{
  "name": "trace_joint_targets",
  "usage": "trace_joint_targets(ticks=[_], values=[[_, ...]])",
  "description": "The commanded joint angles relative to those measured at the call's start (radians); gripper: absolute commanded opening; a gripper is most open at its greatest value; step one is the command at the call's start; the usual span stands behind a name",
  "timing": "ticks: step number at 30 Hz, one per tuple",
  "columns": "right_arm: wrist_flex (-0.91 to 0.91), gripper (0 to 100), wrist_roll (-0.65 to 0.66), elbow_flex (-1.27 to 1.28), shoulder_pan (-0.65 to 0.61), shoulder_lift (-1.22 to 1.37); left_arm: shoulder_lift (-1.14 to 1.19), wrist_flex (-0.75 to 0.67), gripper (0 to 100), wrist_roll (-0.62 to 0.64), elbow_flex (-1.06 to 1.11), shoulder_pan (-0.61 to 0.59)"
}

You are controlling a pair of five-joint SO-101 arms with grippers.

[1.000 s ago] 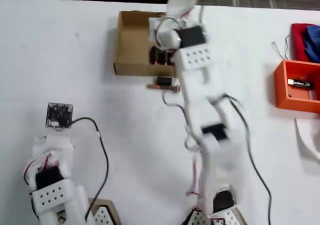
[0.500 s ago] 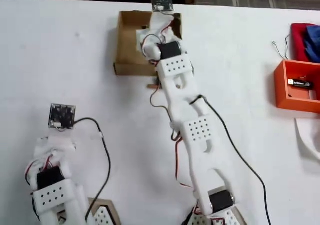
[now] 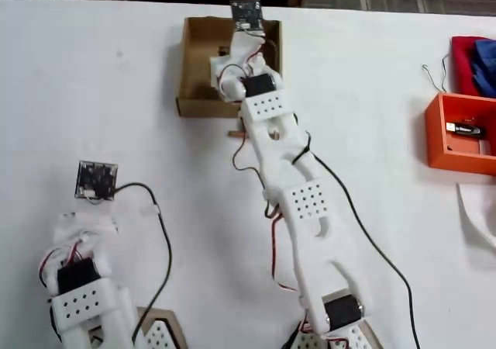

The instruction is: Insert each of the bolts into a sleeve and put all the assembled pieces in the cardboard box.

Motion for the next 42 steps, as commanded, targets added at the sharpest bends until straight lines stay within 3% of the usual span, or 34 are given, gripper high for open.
trace_joint_targets(ticks=[1, 9, 37, 42], values=[[-0.024, 2.0, -0.011, 0.003, -0.012, -0.012, -0.009, -0.020, 4, -0.008, -0.004, 0.011], [0.010, 2.0, -0.103, 0.002, -0.013, 0.004, -0.009, -0.020, 4, -0.008, -0.004, 0.011], [0.073, 2.5, -0.103, -0.002, -0.016, 0.048, -0.009, -0.020, 4, -0.008, -0.004, 0.011], [0.090, 9.8, -0.106, -0.003, -0.018, 0.045, -0.009, -0.020, 4, -0.008, -0.004, 0.011]])
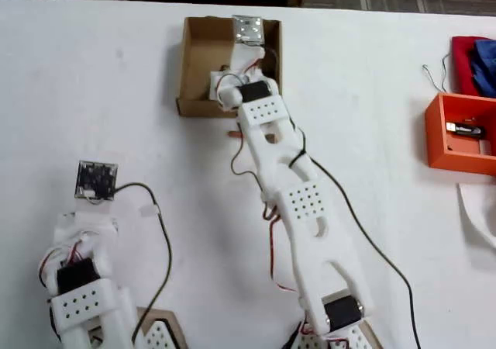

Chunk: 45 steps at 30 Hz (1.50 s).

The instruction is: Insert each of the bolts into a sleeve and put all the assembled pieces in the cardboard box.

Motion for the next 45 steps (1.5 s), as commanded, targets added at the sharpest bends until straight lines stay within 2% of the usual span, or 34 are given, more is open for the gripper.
trace_joint_targets(ticks=[1, 11, 17, 26, 36, 41, 45], values=[[0.018, 9.8, -0.009, -0.017, -0.008, -0.013, -0.009, -0.020, 4, -0.008, -0.004, 0.011], [0.019, 9.8, -0.006, -0.028, -0.002, -0.025, -0.009, -0.020, 4, -0.008, -0.004, 0.011], [0.088, 9.8, -0.005, -0.172, 0.021, -0.127, -0.009, -0.020, 4, -0.008, -0.004, 0.011], [0.410, 9.8, 0.121, -0.423, 0.088, -0.259, -0.009, -0.020, 4, -0.008, -0.004, 0.011], [0.817, 10.1, 0.120, -0.408, 0.137, -0.384, -0.009, -0.020, 4, -0.008, -0.004, 0.012], [0.831, 9.8, 0.193, -0.311, 0.130, -0.432, -0.009, -0.020, 4, -0.008, -0.004, 0.012], [0.834, 9.8, 0.308, -0.018, 0.085, -0.591, -0.009, -0.020, 4, -0.008, -0.004, 0.012]])
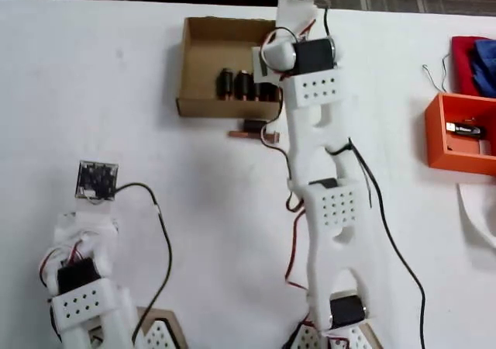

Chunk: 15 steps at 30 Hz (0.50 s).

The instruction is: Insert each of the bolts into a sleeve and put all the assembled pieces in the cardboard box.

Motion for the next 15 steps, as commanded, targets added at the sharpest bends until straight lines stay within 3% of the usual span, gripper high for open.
trace_joint_targets(ticks=[1, 3, 8, 15], values=[[0.027, 9.8, 0.104, 0.298, -0.048, -0.239, -0.009, -0.020, 4, -0.008, -0.004, 0.009], [0.019, 9.8, 0.218, 0.508, -0.085, -0.358, -0.009, -0.020, 4, -0.008, -0.004, 0.009], [-0.140, 9.8, 0.802, 0.818, -0.145, -0.427, -0.009, -0.021, 4, -0.008, -0.004, 0.009], [-0.216, 10.2, 0.852, 0.858, -0.120, -0.341, -0.009, -0.021, 4, -0.008, -0.004, 0.009]])
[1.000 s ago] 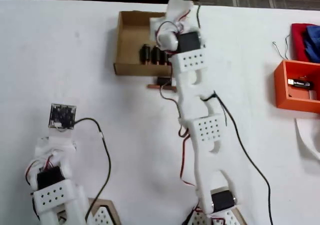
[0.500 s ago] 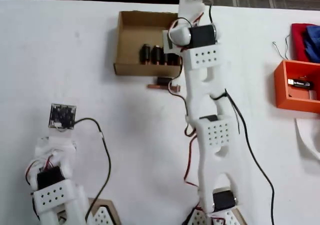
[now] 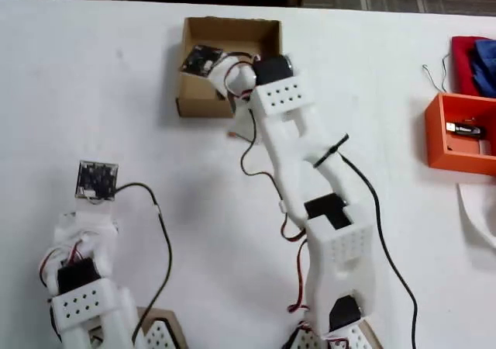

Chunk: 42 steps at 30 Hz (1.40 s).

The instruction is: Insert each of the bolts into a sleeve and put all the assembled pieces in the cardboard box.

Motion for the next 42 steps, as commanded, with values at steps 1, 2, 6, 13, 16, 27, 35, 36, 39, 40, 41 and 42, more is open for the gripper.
trace_joint_targets(ticks=[1, 2, 6, 13, 16, 27, 35, 36, 39, 40, 41, 42], values=[[-0.065, 10.8, 0.058, -0.003, 0.021, 0.027, -0.009, -0.021, 4, -0.008, -0.004, 0.009], [-0.081, 12.3, 0.101, -0.005, 0.024, 0.045, -0.009, -0.021, 4, -0.008, -0.004, 0.009], [-0.081, 20.4, 0.163, -0.005, 0.019, 0.108, -0.009, -0.021, 4, -0.008, -0.004, 0.009], [-0.096, 20.4, 0.167, -0.005, 0.018, 0.183, -0.009, -0.021, 4, -0.008, -0.004, 0.009], [-0.130, 20.4, 0.167, -0.005, 0.025, 0.206, -0.009, -0.021, 4, -0.008, -0.004, 0.009], [-0.225, 20.4, 0.167, -0.005, 0.044, 0.269, -0.009, -0.021, 4, -0.008, -0.004, 0.009], [-0.165, 20.4, 0.169, -0.005, 0.036, 0.305, -0.009, -0.021, 4, -0.008, -0.004, 0.009], [-0.148, 20.4, 0.169, -0.005, 0.036, 0.303, -0.009, -0.021, 4, -0.008, -0.004, 0.009], [-0.097, 20.4, 0.198, -0.006, 0.030, 0.302, -0.009, -0.021, 4, -0.008, -0.004, 0.009], [-0.074, 20.4, 0.218, -0.006, 0.025, 0.294, -0.009, -0.021, 4, -0.008, -0.004, 0.009], [-0.054, 20.4, 0.229, -0.006, 0.024, 0.282, -0.009, -0.021, 4, -0.008, -0.004, 0.009], [-0.035, 20.4, 0.229, -0.006, 0.018, 0.266, -0.009, -0.021, 4, -0.008, -0.004, 0.009]])
